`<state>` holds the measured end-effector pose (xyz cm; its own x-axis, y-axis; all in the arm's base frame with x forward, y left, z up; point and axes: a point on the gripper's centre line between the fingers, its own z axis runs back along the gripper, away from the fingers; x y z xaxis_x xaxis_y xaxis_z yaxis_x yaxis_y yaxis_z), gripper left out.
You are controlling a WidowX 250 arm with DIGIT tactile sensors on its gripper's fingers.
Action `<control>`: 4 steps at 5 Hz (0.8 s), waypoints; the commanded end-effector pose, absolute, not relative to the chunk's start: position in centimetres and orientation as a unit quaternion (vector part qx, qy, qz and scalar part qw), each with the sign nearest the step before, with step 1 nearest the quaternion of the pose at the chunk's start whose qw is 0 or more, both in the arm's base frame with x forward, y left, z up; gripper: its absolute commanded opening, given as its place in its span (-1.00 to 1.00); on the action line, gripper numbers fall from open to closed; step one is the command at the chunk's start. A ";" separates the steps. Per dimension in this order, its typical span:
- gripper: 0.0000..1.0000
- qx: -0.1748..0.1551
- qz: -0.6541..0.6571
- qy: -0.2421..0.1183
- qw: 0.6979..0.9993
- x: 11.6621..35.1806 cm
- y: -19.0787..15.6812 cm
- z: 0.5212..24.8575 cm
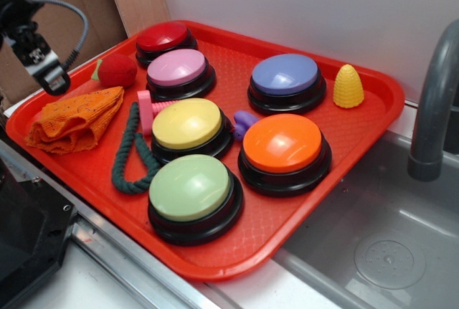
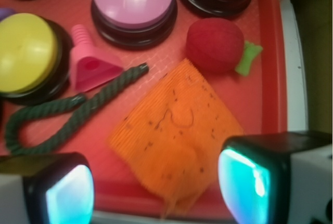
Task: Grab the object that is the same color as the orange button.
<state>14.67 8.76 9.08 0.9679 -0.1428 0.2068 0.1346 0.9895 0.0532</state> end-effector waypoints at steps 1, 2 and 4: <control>1.00 0.001 -0.112 -0.096 0.989 15.8 8.3 3.7; 1.00 0.007 -0.134 -0.074 0.988 15.8 7.1 2.5; -1.00 0.030 -0.103 -0.064 0.992 15.5 6.7 2.1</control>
